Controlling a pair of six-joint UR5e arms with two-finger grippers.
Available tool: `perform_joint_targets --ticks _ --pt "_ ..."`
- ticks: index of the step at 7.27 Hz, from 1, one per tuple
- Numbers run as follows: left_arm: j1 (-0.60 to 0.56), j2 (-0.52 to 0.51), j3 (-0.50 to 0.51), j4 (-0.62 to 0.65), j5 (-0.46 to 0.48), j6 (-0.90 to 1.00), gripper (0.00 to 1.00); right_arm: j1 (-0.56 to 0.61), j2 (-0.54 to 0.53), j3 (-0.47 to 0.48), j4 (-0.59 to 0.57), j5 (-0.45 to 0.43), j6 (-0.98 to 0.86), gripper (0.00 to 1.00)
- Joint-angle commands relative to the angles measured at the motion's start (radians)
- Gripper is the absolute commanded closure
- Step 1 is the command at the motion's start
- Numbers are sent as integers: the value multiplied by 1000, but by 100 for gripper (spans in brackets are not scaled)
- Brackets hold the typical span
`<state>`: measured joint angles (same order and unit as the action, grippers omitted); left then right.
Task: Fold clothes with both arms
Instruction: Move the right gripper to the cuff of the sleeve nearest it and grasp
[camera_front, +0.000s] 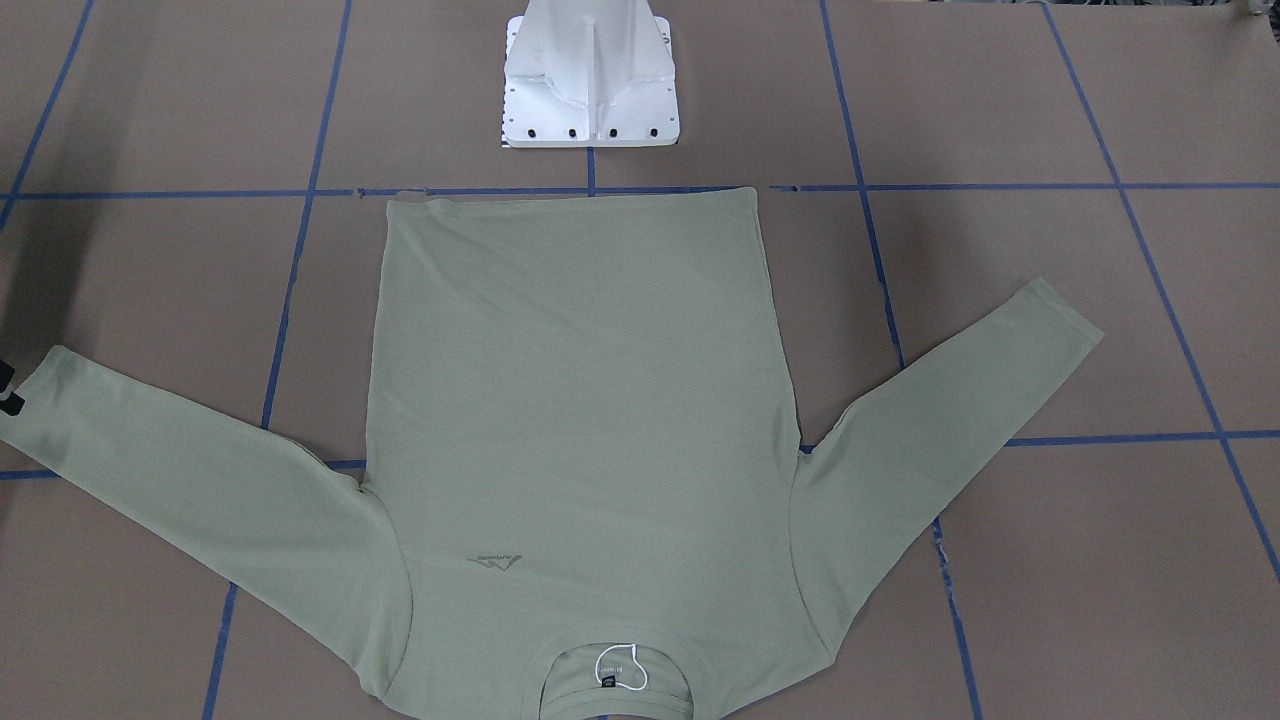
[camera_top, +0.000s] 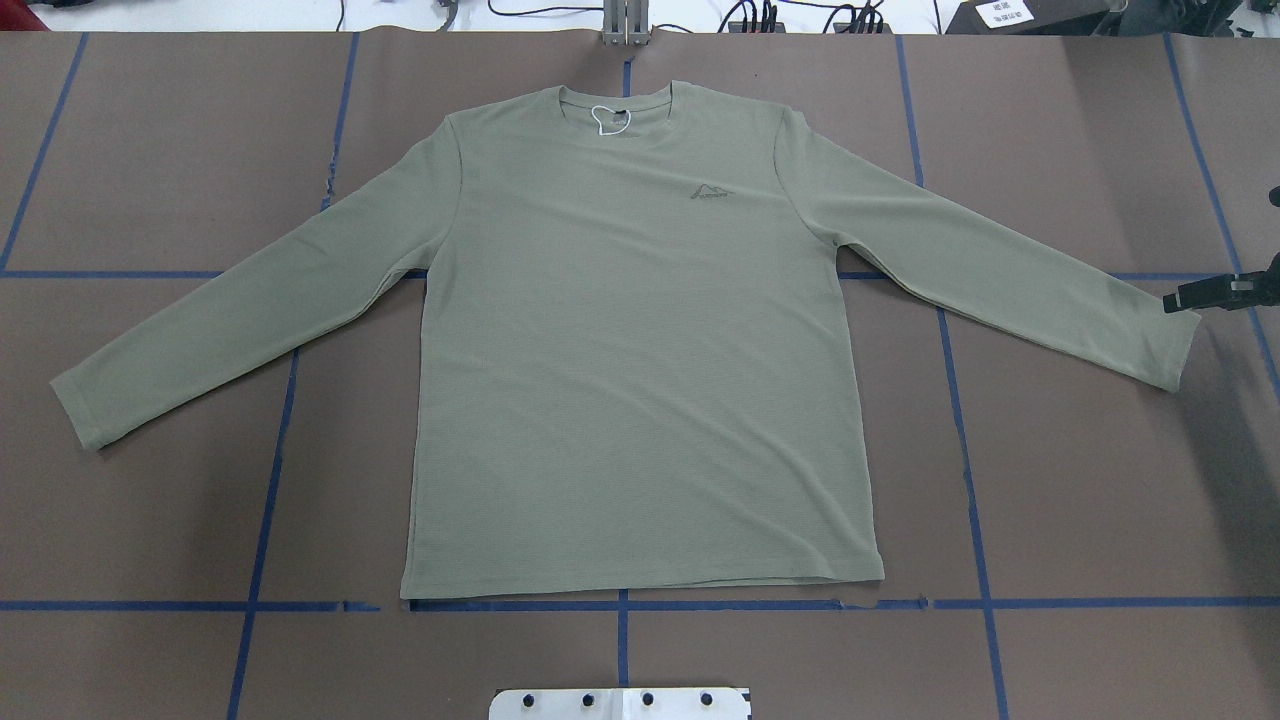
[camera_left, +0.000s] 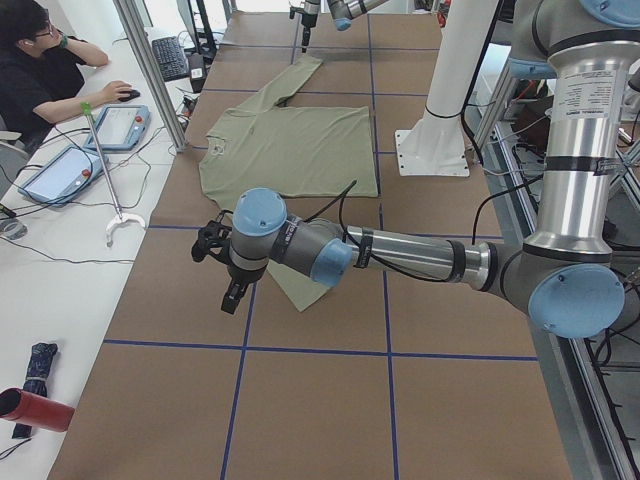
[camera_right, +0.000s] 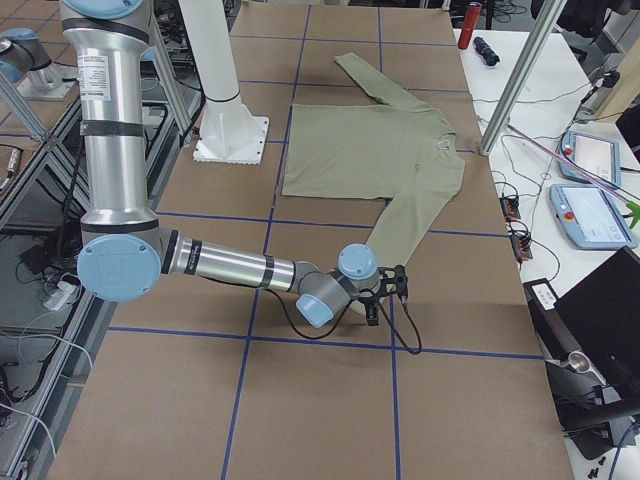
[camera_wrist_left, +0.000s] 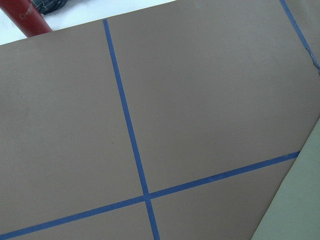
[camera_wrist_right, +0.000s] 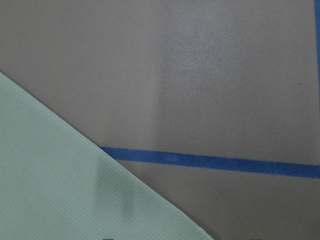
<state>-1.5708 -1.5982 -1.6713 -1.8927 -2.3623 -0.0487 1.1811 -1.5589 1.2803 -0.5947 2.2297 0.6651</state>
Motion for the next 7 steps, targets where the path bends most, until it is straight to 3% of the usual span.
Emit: perform_joint_targets --ticks 1,5,7 --pt "0 1 -1 0 0 0 0 -12 -16 -3 4 -9 2 12" --pt "0 4 1 0 0 3 0 -27 -18 -15 4 -35 2 16" --pt "0 6 1 0 -2 4 0 -35 -16 -18 3 -36 2 25"
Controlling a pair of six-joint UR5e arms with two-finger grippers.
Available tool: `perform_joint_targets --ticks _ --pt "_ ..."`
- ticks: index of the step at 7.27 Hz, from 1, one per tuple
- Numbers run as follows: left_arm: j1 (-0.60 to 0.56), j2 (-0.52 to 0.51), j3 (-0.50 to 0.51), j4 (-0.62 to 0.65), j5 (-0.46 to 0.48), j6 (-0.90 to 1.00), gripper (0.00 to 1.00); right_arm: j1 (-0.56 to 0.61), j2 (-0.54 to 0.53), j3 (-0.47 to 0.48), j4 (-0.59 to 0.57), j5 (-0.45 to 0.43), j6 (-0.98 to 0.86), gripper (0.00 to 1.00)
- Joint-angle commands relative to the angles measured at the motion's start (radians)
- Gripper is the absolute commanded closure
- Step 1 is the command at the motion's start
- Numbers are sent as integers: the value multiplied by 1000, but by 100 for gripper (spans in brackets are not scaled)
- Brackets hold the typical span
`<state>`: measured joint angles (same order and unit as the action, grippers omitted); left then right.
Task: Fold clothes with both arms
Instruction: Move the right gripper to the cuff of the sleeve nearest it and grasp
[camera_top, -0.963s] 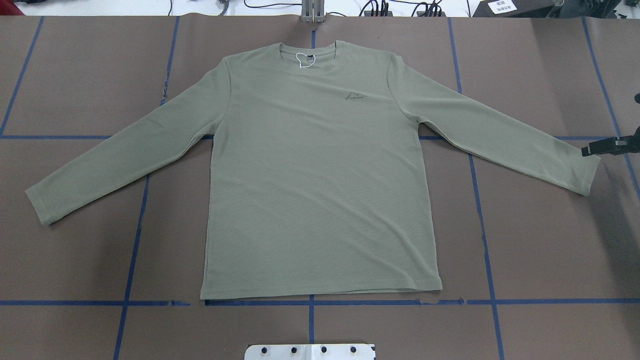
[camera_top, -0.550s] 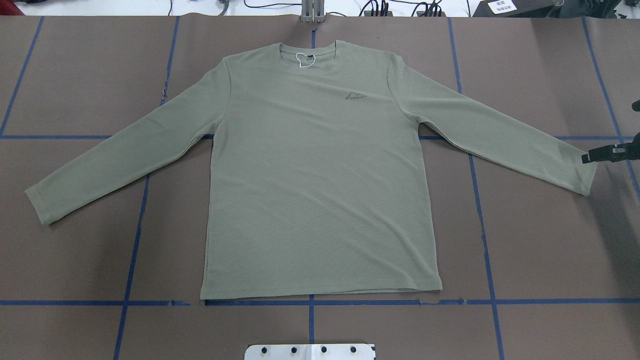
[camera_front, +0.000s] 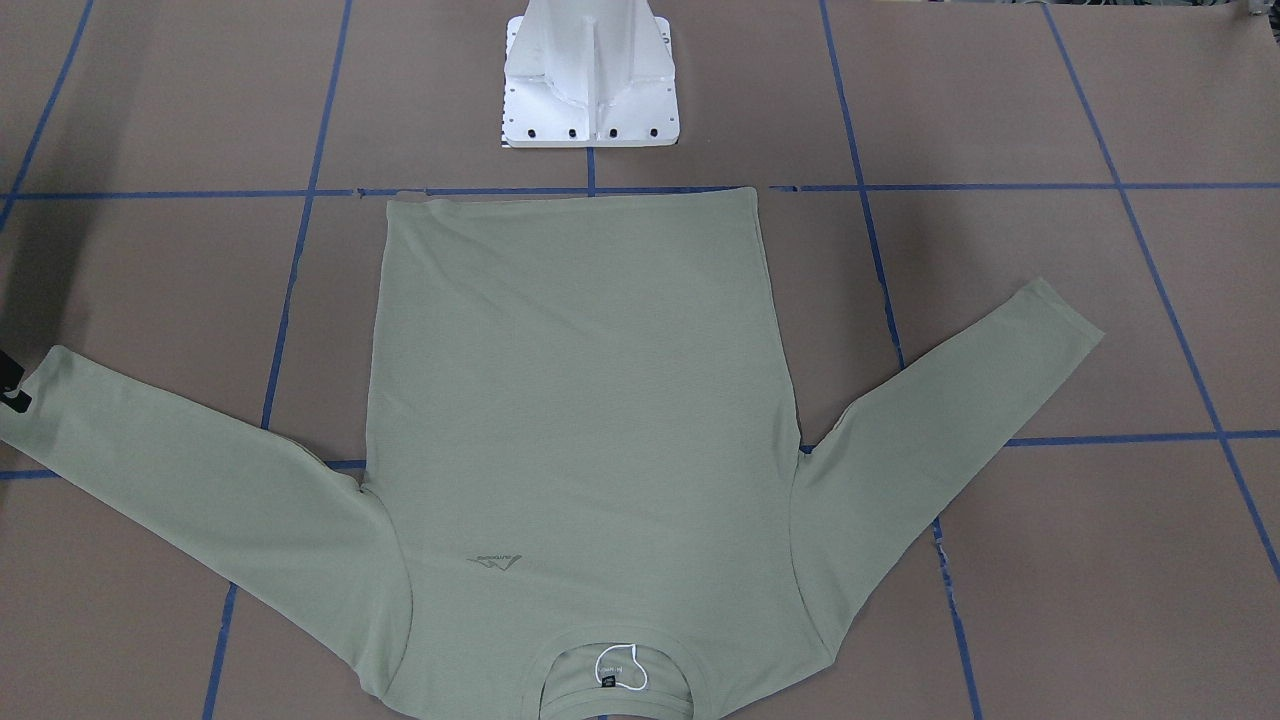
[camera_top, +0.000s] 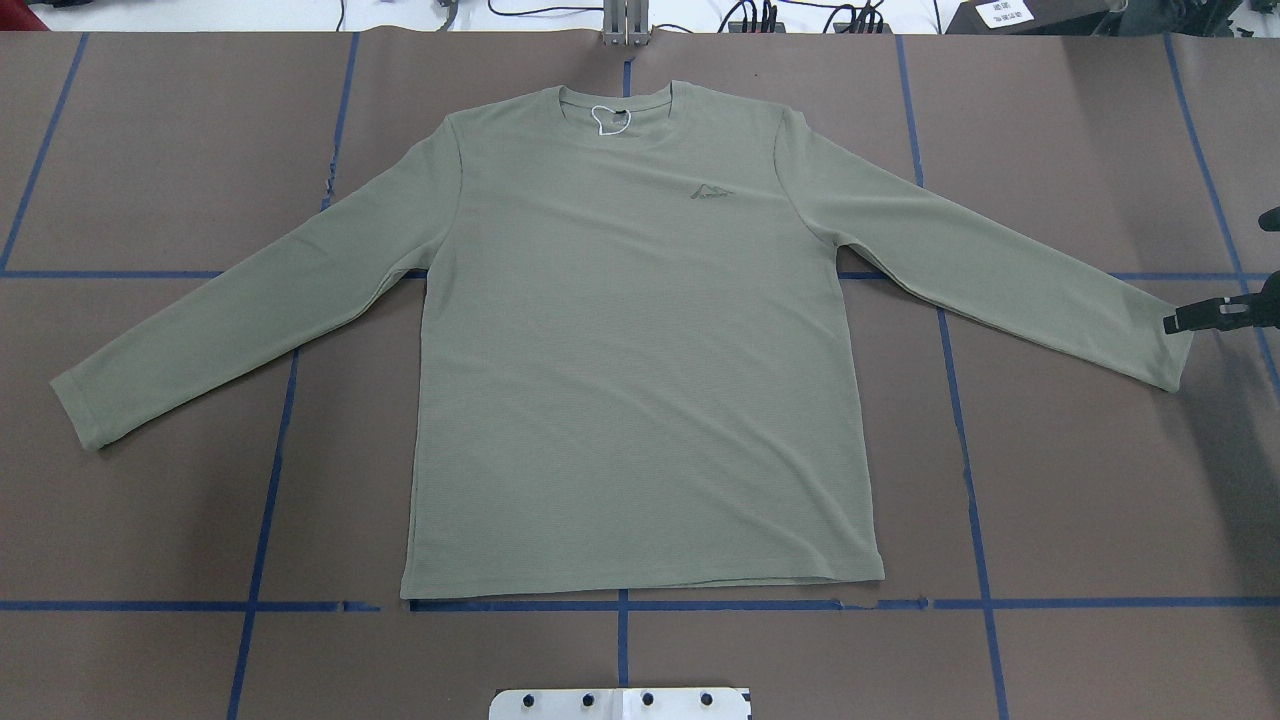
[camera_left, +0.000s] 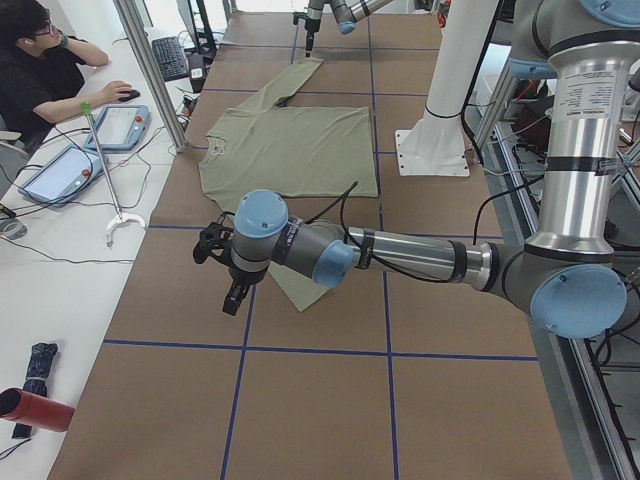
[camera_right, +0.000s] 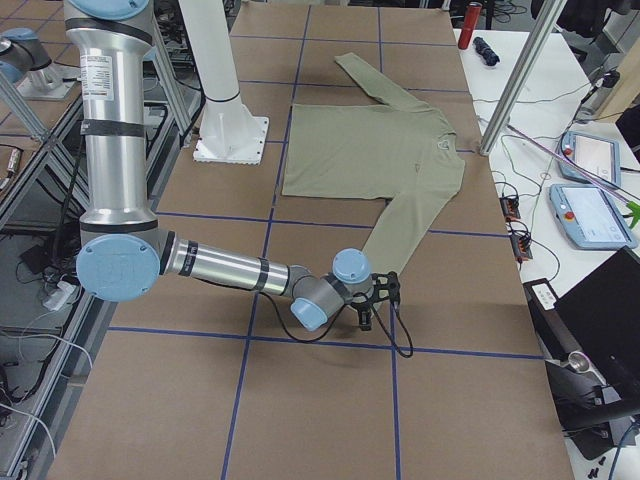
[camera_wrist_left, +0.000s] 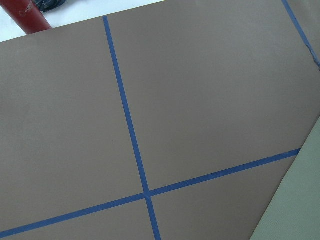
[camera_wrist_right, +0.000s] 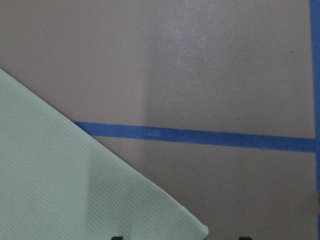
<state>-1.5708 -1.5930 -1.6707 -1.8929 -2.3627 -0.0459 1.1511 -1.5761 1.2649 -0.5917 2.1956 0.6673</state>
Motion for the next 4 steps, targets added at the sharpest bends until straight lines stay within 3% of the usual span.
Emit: perform_joint_targets --ticks 1,4 --pt "0 1 2 0 0 1 0 -4 1 -2 0 -2 0 33" --pt "0 2 0 0 -1 3 0 -4 2 2 0 3 0 93"
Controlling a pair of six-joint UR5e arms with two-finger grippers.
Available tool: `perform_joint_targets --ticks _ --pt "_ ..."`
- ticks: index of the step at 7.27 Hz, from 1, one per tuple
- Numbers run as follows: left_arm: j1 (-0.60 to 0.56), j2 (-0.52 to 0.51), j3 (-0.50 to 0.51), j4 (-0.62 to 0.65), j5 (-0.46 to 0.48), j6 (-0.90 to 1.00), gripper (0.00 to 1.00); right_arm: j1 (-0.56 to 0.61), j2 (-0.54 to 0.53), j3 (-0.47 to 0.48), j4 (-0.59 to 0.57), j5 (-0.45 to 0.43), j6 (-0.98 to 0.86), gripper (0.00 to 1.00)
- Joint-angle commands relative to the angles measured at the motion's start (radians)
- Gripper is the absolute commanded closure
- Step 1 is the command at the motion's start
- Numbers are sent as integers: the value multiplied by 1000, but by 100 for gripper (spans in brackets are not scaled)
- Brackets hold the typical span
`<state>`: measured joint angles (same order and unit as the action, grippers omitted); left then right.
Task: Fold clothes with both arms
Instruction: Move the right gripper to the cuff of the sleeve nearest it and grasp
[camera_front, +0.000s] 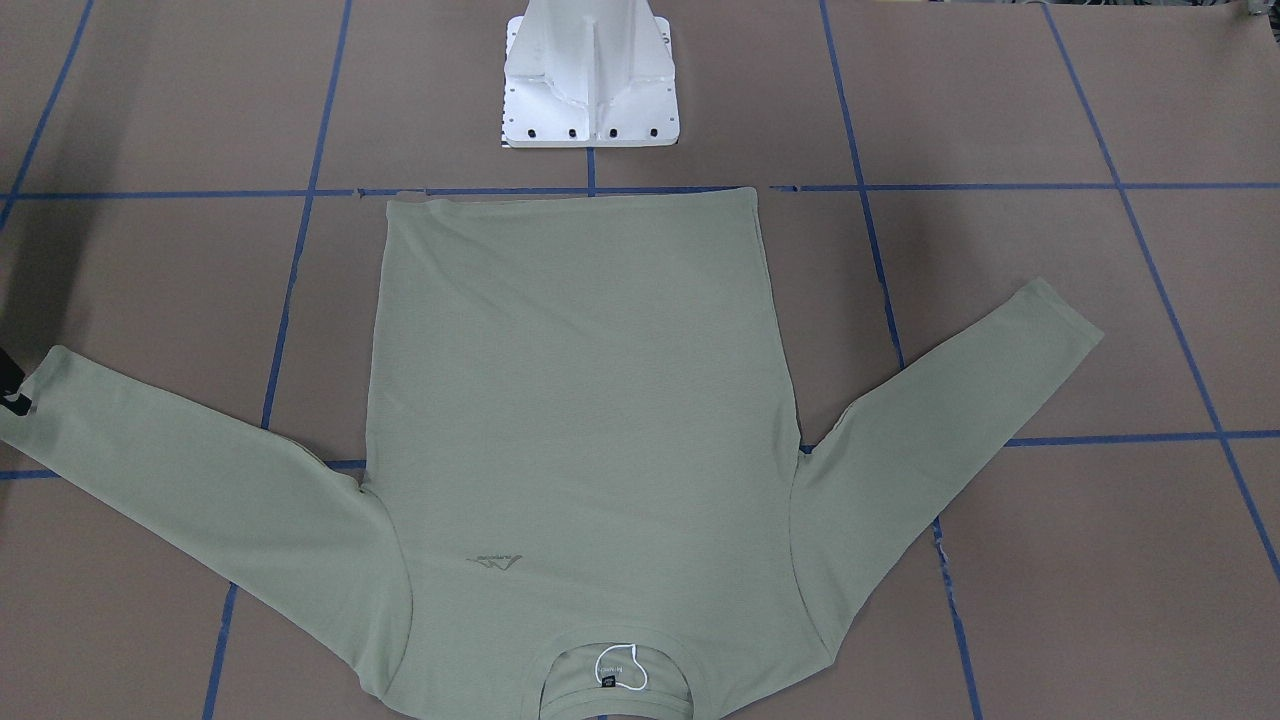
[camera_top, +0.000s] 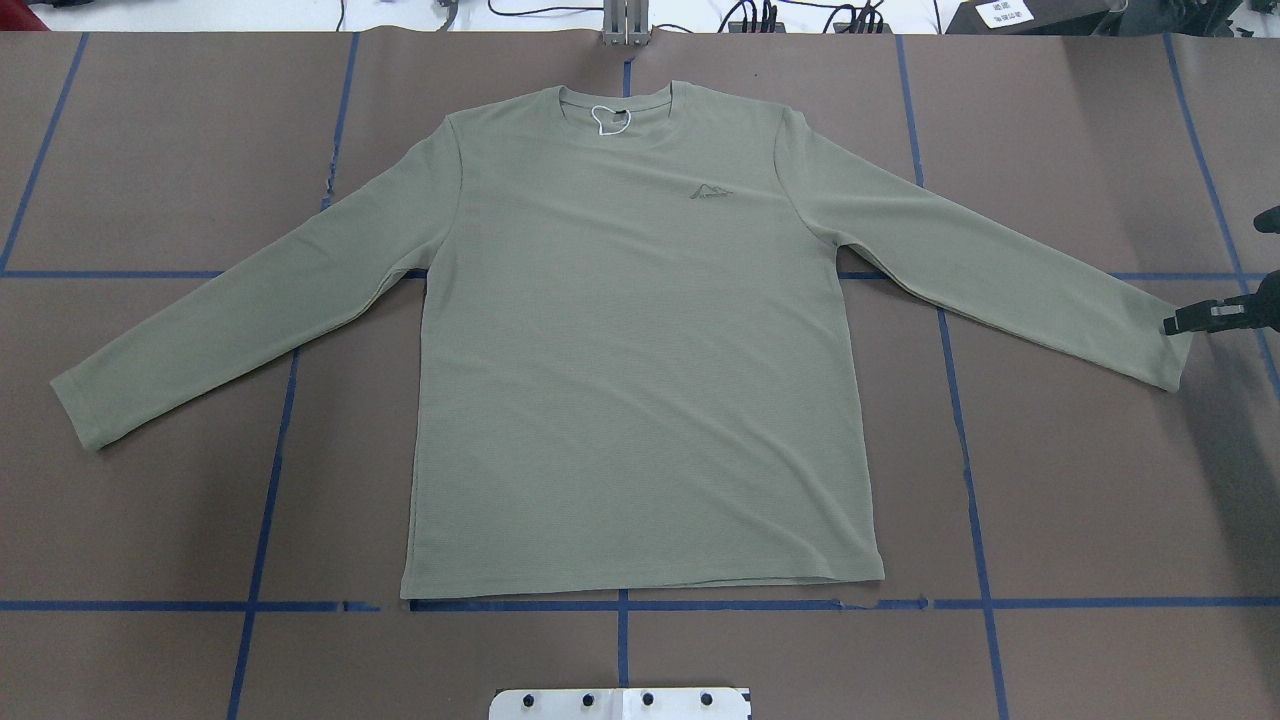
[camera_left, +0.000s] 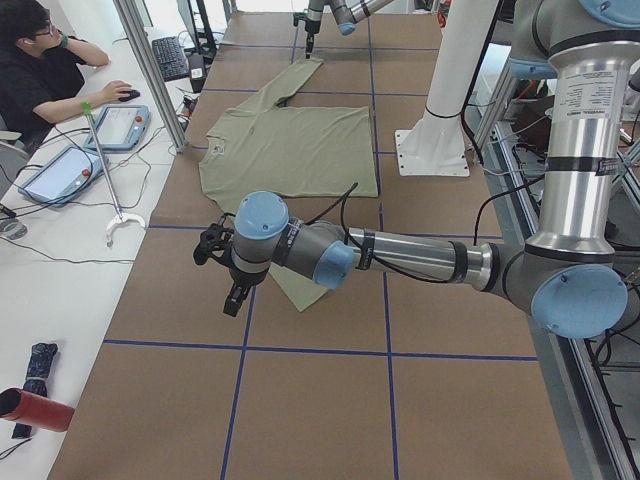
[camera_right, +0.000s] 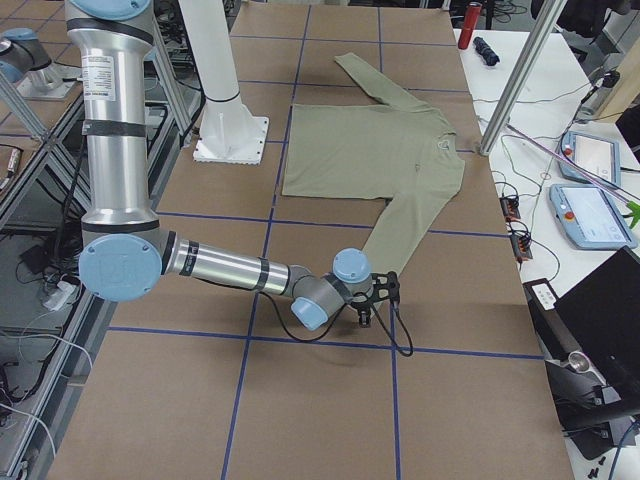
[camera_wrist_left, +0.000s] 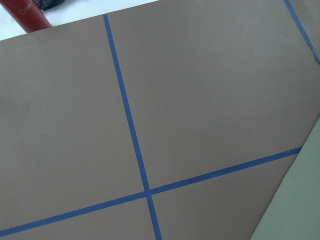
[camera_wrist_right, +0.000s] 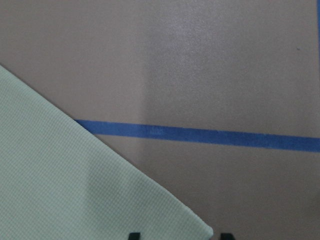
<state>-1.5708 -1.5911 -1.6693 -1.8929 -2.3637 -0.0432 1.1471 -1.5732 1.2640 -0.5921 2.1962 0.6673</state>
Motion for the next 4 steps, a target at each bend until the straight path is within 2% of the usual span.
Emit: perform_joint_targets --ticks 1,4 --pt "0 0 -1 0 0 0 0 2 -2 11 0 7 0 100" --pt "0 0 -1 0 0 0 0 16 -5 87 -26 11 2 100"
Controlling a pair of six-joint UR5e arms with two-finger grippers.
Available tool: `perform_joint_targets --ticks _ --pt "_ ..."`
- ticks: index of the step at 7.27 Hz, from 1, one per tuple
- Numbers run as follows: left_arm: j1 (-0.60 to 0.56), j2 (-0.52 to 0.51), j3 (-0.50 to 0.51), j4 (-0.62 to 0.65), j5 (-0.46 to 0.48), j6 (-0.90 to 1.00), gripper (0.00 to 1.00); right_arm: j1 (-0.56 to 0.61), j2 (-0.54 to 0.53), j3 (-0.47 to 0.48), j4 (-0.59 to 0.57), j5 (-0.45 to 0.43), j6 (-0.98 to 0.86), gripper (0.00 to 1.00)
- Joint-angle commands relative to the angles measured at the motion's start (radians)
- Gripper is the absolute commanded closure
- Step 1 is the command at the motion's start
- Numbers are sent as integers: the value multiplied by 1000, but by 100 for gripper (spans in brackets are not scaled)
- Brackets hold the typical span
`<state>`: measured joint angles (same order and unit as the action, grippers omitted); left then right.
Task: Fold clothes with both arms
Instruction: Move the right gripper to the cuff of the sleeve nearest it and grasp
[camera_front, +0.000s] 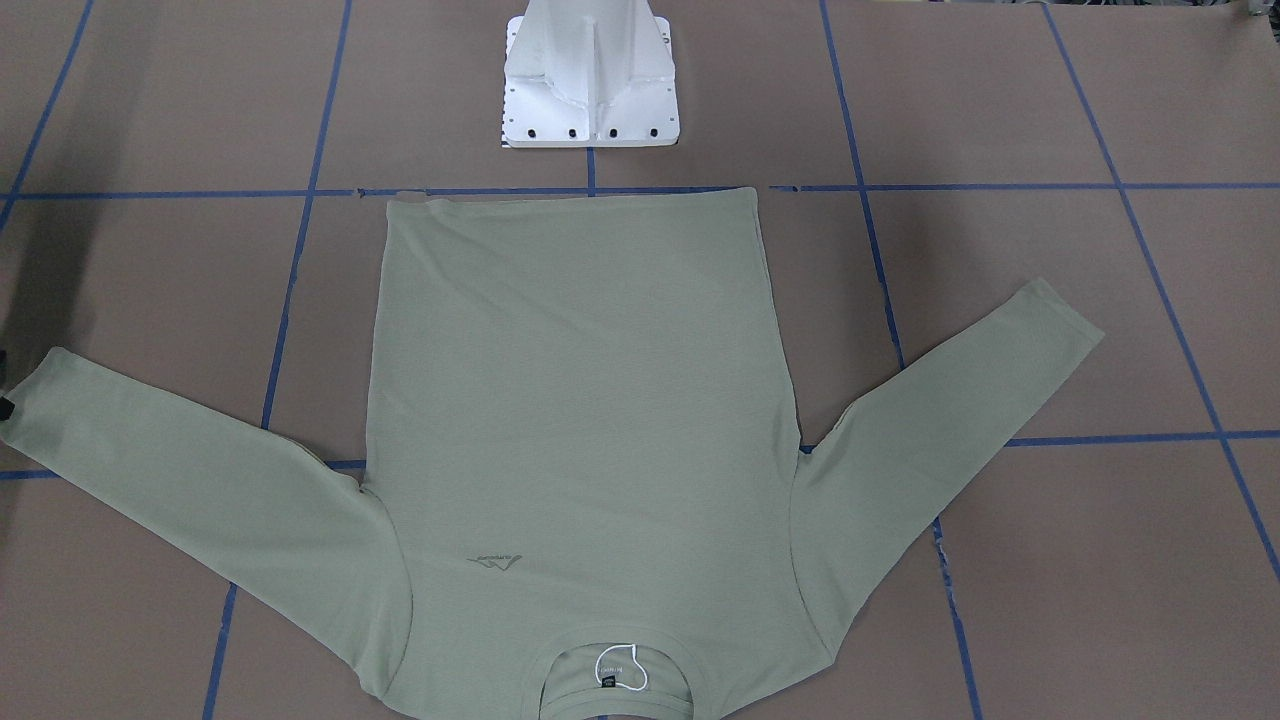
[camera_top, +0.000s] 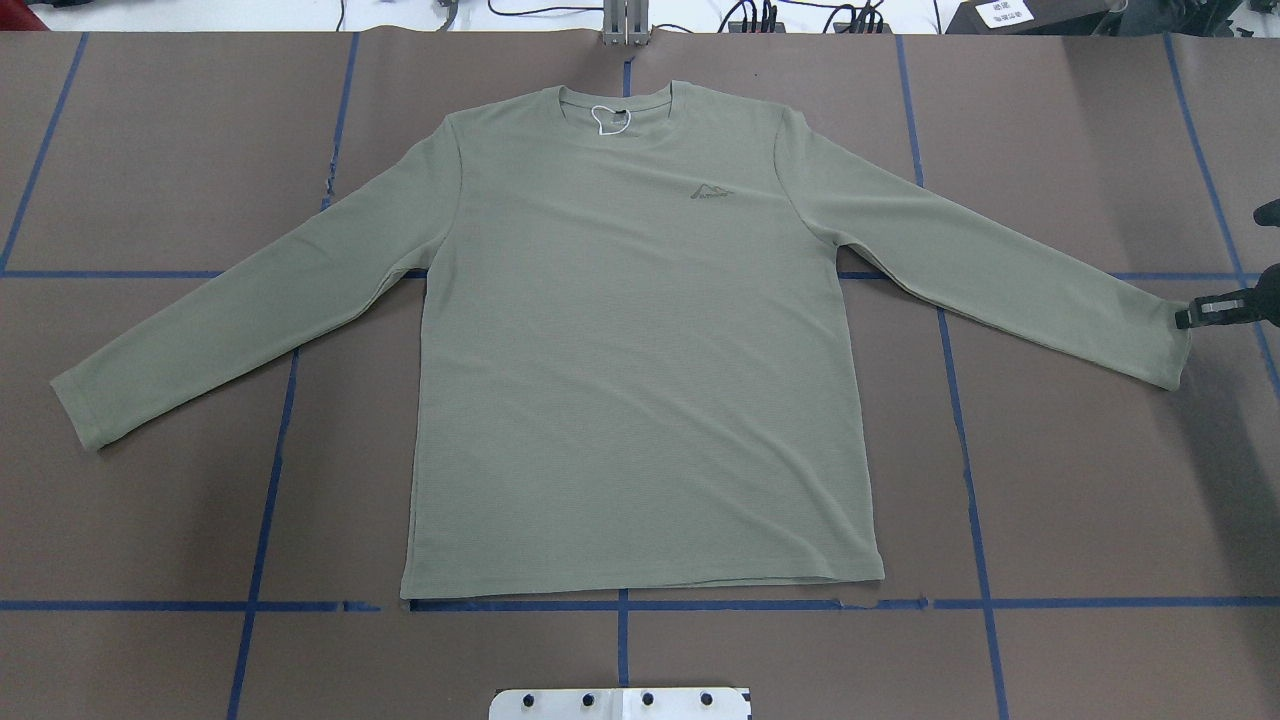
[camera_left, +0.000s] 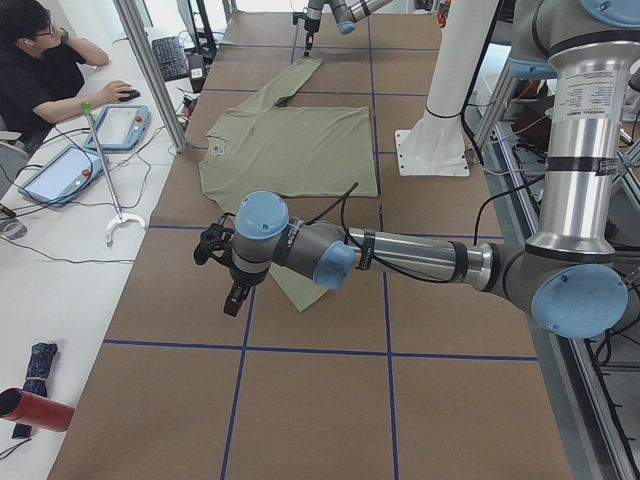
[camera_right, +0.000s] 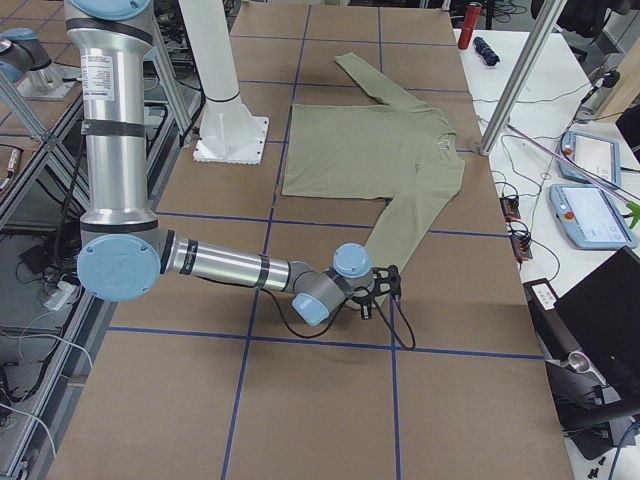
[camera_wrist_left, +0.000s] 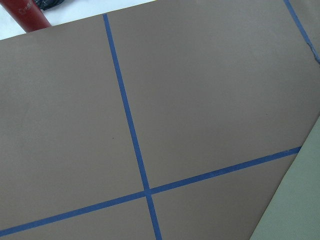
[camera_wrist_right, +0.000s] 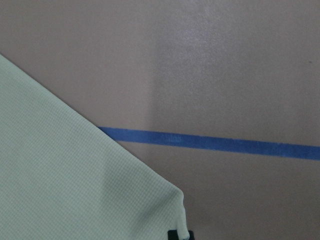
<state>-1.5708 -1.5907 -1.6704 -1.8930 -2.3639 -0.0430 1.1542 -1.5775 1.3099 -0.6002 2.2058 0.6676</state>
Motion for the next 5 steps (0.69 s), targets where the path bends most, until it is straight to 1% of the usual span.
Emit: perform_joint_targets --ticks 1,2,3,4,5 --pt "0 0 0 0 0 0 0 12 1 114 -115 -8 3 100" --pt "-2 0 0 0 0 0 0 12 5 241 -294 -21 6 100" --pt "0 0 1 0 -18 0 0 9 16 382 -485 -73 9 100" --pt "0 0 3 0 -41 0 0 -7 57 522 -720 -121 23 100" --pt "0 2 3 0 -43 2 0 -42 159 599 -916 -161 103 100"
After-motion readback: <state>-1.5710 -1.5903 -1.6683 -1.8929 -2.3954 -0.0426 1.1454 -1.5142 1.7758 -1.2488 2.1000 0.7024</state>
